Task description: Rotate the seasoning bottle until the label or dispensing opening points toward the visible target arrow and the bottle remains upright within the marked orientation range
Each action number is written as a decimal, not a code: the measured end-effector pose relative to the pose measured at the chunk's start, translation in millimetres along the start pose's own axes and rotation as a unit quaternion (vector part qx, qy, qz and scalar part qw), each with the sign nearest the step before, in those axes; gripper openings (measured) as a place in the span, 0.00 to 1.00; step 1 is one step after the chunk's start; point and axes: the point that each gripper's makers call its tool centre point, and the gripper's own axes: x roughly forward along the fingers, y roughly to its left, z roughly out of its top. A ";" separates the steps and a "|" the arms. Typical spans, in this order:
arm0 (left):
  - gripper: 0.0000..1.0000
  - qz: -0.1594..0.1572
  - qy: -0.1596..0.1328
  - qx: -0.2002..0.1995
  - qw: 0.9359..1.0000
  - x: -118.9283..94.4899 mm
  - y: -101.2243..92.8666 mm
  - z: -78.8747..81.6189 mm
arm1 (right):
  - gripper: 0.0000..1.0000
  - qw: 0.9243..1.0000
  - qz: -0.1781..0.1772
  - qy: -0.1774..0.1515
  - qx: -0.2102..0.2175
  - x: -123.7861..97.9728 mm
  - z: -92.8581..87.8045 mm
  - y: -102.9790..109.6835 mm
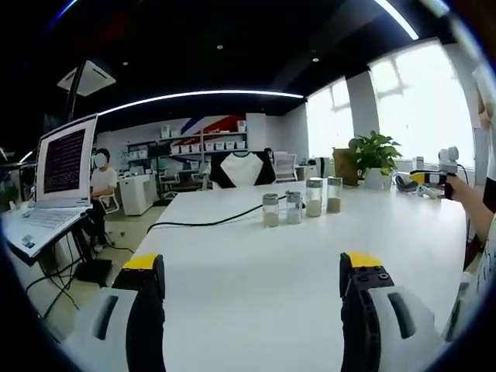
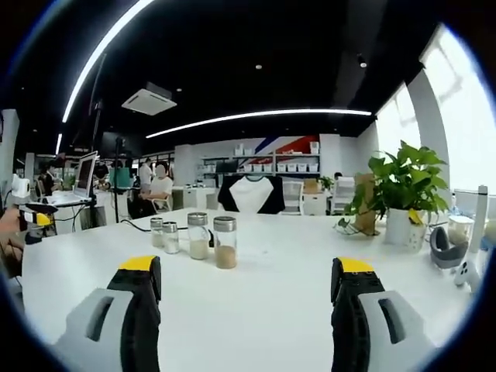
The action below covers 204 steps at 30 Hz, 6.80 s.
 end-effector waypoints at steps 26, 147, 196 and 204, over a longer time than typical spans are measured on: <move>0.98 -0.005 0.004 -0.004 1.000 -1.7 -0.6 -9.6 | 0.82 0.997 0.071 0.004 -0.019 82.5 6.5 25.5; 0.98 -0.040 -0.022 -0.029 0.999 -26.4 -4.5 3.6 | 0.40 0.998 0.054 0.026 0.024 260.7 -23.9 48.3; 0.98 -0.115 -0.021 -0.015 0.993 -1.1 -57.1 1.2 | 0.40 0.988 0.150 0.014 0.013 126.2 -20.8 105.6; 0.97 -0.116 -0.026 -0.011 0.993 -1.5 -59.1 4.2 | 0.40 0.989 0.148 0.019 0.014 118.6 -33.3 105.0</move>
